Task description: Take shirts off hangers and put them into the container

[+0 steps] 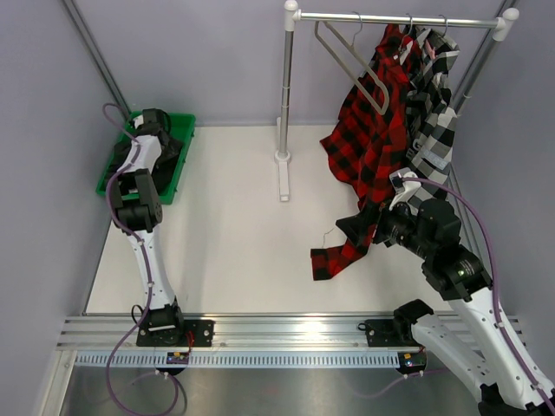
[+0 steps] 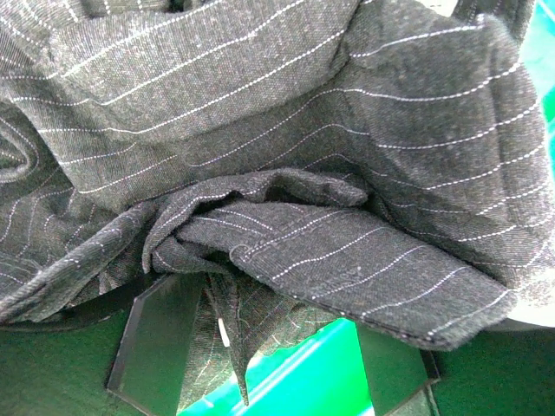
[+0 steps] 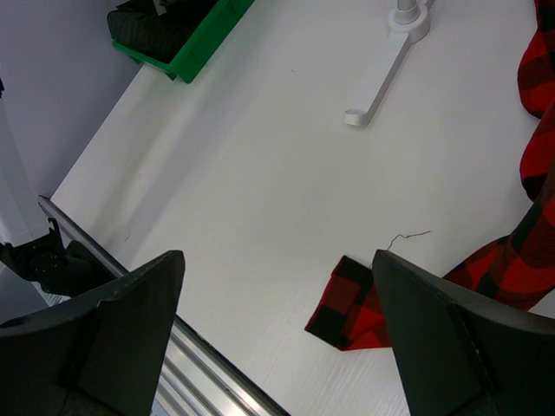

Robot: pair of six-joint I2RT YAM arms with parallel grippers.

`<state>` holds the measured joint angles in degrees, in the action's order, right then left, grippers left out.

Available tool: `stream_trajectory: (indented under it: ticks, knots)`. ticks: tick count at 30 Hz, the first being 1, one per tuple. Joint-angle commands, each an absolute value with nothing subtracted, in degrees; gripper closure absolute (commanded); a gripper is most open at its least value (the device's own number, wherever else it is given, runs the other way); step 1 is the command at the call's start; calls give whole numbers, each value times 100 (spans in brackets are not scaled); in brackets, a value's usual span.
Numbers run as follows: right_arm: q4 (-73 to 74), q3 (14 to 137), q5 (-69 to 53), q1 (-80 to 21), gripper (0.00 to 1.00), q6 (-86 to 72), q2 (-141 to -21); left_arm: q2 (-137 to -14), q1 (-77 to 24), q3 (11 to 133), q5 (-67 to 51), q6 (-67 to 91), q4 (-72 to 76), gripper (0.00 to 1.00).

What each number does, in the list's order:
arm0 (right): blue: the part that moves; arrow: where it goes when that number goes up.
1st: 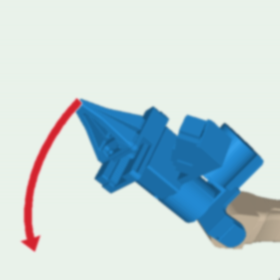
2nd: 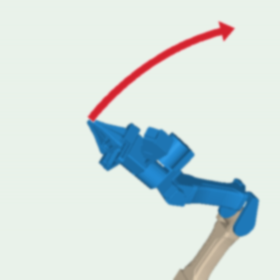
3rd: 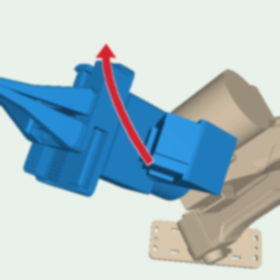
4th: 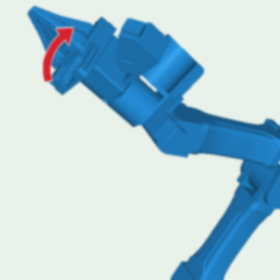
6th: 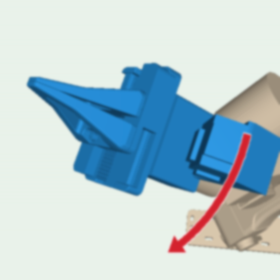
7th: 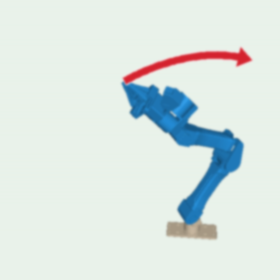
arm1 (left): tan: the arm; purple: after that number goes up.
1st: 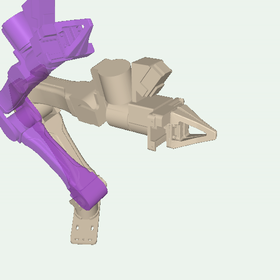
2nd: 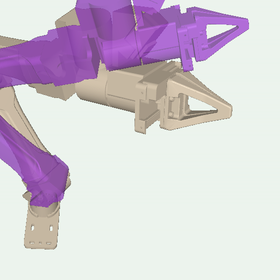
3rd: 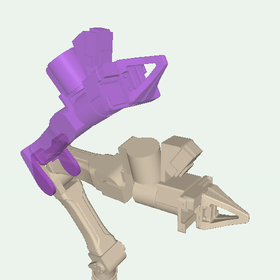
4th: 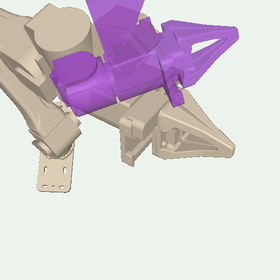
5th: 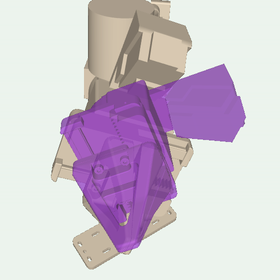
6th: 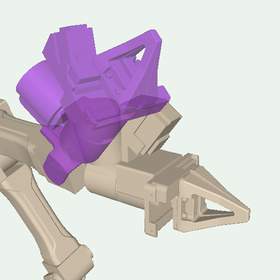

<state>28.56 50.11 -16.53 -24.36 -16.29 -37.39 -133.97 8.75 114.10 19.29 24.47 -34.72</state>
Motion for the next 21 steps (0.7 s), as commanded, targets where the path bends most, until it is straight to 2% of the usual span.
stream_trajectory:
  ticks: [1, 7, 10, 16, 21]
  knots:
    - [2804, 5036, -1564, -2426, 0, -1608, -3691, -13464, 1090, 11531, 2214, 2759, -3910, 29]
    - [2821, 5036, -1521, -2417, 0, -1600, -3709, -13579, 1160, 11549, 2321, 3366, -4052, 26]
    - [2812, 5036, -1538, -2434, 1, -1617, -3744, -13588, 1169, 11610, 2198, 3384, -4096, 15]
    - [2812, 5045, -1547, -2426, 1, -1608, -3683, -12991, 1169, 11453, 2083, 3340, -3991, 1]
    - [2812, 5054, -1564, -2426, 1, -1600, -3595, -12201, 1169, 11224, 1952, 3296, -3920, 1]
